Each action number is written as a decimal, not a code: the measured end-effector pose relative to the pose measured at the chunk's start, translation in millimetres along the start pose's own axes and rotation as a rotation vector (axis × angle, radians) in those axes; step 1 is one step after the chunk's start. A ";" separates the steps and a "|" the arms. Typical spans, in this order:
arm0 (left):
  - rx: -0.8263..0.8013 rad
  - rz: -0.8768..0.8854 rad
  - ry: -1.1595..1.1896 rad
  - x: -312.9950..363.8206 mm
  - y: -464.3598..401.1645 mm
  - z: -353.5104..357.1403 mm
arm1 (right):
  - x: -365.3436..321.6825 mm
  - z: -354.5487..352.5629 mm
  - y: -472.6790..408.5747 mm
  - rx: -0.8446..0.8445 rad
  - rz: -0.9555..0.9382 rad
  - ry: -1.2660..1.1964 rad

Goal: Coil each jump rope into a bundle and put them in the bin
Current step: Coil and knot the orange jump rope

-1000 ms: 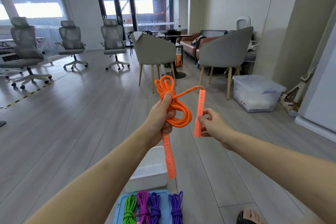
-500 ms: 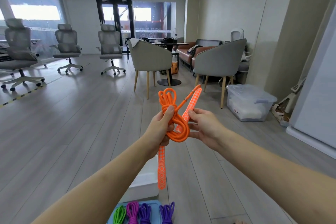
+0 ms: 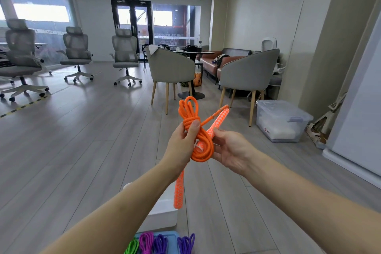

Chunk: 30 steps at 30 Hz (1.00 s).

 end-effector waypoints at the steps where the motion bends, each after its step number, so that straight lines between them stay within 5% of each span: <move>1: -0.004 -0.002 0.006 0.4 0.1 0.2 | 0.9 1.4 1.2 0.001 0.010 -0.028; 15: 0.028 0.047 0.005 1.2 -3.1 -9.5 | 9.2 15.3 11.9 -0.071 0.061 -0.062; 22: -0.004 0.105 -0.144 3.6 -3.1 -7.4 | 11.7 11.3 16.3 0.057 0.161 -0.167; 30: -0.039 0.157 -0.009 21.3 1.4 -3.1 | 9.8 21.5 21.5 -0.064 0.177 -0.248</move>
Point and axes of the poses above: each hand's wrist, its own y-axis away from the middle knuckle, its own z-axis out of the palm, x = y × z, the point moved 8 cm from there along -y, towards the middle knuckle, and after that the axes turned 3 degrees about -y, right-handed, at the moved point
